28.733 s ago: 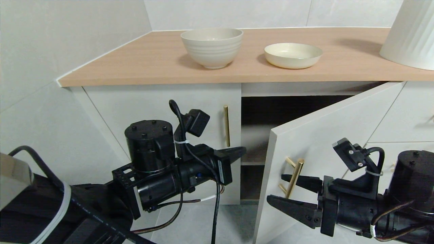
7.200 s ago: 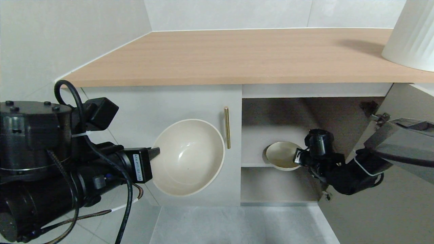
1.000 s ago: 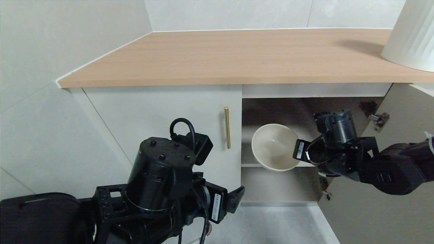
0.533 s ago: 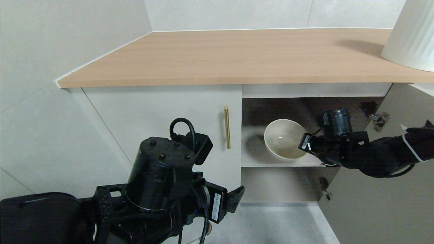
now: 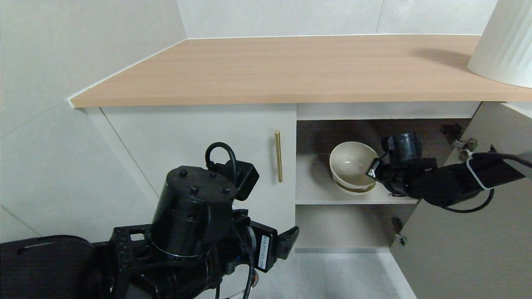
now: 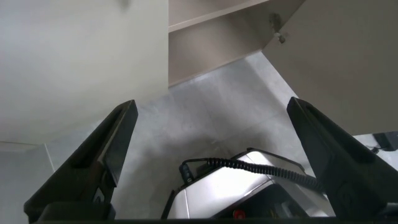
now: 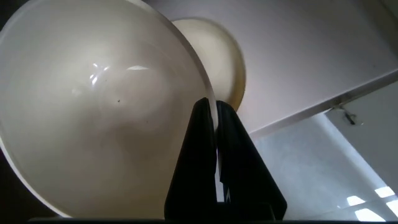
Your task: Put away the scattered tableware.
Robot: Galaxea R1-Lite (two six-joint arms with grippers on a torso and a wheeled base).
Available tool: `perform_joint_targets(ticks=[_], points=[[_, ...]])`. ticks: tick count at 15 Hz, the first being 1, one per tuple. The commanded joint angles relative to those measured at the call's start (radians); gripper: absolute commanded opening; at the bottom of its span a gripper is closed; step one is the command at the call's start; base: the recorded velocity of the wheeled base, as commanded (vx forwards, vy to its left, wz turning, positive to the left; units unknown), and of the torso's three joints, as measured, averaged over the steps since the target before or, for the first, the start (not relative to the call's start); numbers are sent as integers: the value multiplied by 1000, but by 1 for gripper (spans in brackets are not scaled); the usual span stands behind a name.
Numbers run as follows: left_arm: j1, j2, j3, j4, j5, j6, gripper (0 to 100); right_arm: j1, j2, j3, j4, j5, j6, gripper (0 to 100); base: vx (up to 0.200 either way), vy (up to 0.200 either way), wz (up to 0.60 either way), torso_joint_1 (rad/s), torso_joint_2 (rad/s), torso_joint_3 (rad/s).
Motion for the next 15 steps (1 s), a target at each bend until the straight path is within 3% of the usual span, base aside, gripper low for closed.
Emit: perform_joint_targets(ticks=[1,15], points=[[-1,0,0,-1,0,-1,100,-10,36,-17,0,-2,0,0,0,0,0,0,0,0],[1,1,2,-1,1,-1,100,-46,90,-52,0,-9,2,0,0,0,0,0,0,0]])
